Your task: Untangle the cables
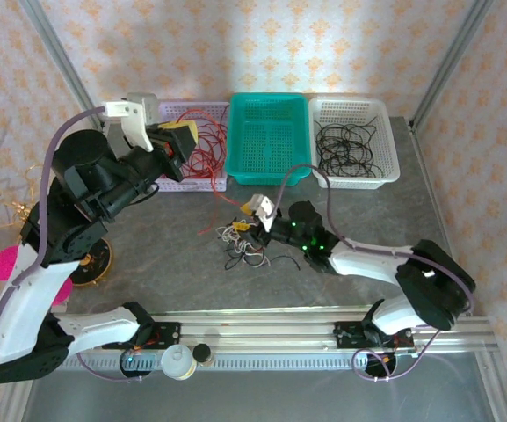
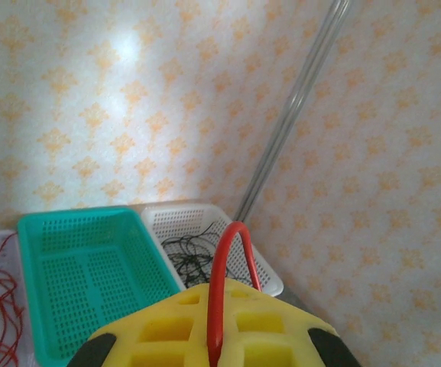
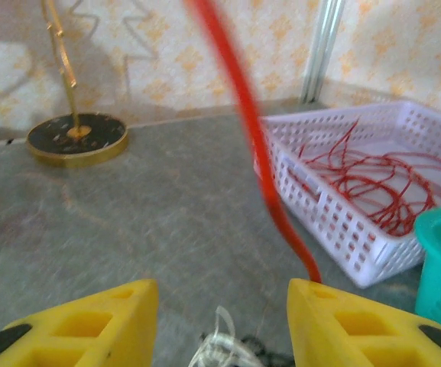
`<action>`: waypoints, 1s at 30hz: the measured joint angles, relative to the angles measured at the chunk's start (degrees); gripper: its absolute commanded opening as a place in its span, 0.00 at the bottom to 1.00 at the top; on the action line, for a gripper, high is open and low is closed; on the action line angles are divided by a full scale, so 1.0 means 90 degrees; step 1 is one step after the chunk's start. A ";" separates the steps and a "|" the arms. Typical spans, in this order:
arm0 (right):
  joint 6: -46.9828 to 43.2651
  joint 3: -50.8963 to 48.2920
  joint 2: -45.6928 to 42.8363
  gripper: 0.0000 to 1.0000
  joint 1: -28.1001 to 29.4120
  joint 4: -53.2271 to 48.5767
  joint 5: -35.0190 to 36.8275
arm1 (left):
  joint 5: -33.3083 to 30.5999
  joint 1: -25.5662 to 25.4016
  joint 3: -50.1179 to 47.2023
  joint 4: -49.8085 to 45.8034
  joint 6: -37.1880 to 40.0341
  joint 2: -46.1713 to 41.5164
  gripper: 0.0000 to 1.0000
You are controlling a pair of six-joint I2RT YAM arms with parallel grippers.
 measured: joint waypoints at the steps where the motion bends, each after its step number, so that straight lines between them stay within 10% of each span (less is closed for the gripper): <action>1: 0.0034 0.0146 0.0189 0.46 0.0007 0.0158 0.0172 | 0.0019 0.0000 0.0080 0.0007 0.0005 0.0029 0.00; 16: 0.1700 0.1056 0.2244 0.08 0.0007 0.1445 0.1916 | 0.0012 0.0000 0.1766 0.0869 0.0192 0.0648 0.00; 30: 0.3140 -0.0168 0.2256 0.20 0.0114 0.1987 0.2919 | -0.1355 -0.0002 0.2713 0.1700 0.0505 0.0993 0.00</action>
